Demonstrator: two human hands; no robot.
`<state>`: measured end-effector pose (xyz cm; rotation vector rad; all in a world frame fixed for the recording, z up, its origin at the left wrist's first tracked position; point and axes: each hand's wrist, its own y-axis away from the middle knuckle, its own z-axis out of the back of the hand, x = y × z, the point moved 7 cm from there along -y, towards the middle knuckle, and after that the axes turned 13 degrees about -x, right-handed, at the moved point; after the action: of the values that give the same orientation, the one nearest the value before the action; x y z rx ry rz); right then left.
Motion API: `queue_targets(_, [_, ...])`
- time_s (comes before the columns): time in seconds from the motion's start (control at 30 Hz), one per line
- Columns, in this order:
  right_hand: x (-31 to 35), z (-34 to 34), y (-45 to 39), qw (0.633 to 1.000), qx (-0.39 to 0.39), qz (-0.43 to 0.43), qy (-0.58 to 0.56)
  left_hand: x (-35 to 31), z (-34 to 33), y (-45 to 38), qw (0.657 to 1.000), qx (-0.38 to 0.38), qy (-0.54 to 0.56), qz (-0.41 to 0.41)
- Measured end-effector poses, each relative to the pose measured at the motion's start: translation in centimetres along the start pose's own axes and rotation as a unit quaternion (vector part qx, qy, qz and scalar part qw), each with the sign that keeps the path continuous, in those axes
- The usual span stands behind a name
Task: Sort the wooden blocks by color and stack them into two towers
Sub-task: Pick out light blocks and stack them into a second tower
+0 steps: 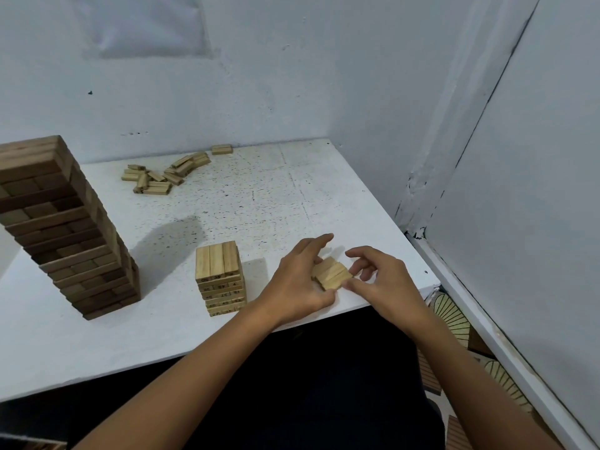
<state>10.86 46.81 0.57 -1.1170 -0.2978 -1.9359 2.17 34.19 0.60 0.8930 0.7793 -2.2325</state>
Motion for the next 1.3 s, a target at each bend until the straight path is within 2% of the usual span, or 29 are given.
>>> queue_targets(0.23, [0.7, -0.8, 1.0, 0.999, -0.026, 0.0, 0.024, 0.1, 0.3, -0.3, 0.999, 0.044, 0.024, -0.002])
queue_targets(0.33, [0.7, 0.2, 0.4, 0.997, -0.062, -0.029, -0.036, -0.5, 0.4, 0.3, 0.995, -0.004, 0.102, 0.02])
queue_targets(0.4, [0.6, 0.7, 0.0, 0.983, -0.096, -0.072, -0.139, -0.6, 0.6, 0.7, 0.974, -0.073, 0.205, 0.067])
queue_targets(0.47, [0.6, 0.1, -0.1, 0.952, -0.095, -0.121, -0.265, -0.4, 0.6, 0.9, 0.939, -0.129, 0.295, 0.123])
queue_targets(0.53, [0.8, -0.9, -0.1, 0.924, -0.084, -0.148, -0.343, -0.2, 0.2, 1.0, 0.898, -0.159, 0.373, 0.173])
queue_targets(0.63, [1.5, -2.3, 0.0, 0.907, -0.068, -0.153, -0.386, -0.6, -0.2, 0.9, 0.848, -0.175, 0.452, 0.215])
queue_targets(0.73, [2.1, -3.4, 0.3, 0.91, -0.053, -0.144, -0.386, -0.7, -0.6, 0.9, 0.829, -0.185, 0.474, 0.23])
queue_targets(1.0, [2.5, -4.4, 0.8, 0.926, -0.049, -0.121, -0.354, -1.0, -0.8, 1.1, 0.843, -0.181, 0.453, 0.228])
queue_targets(1.07, [2.4, -3.7, 0.8, 0.93, -0.062, -0.113, -0.346, -0.8, -0.5, 1.2, 0.881, -0.174, 0.385, 0.21])
queue_targets(1.13, [2.4, -2.3, 0.5, 0.938, -0.087, -0.094, -0.321, -0.9, 0.3, 1.3, 0.939, -0.168, 0.258, 0.156])
queue_targets(1.2, [2.1, -0.7, -0.2, 0.96, -0.092, -0.057, -0.259, -0.9, 0.8, 1.3, 0.978, -0.139, 0.128, 0.091])
queue_targets(1.3, [1.5, 0.1, -1.0, 0.996, 0.004, 0.018, -0.089, -0.3, 0.8, 1.3, 0.997, -0.067, -0.002, 0.044])
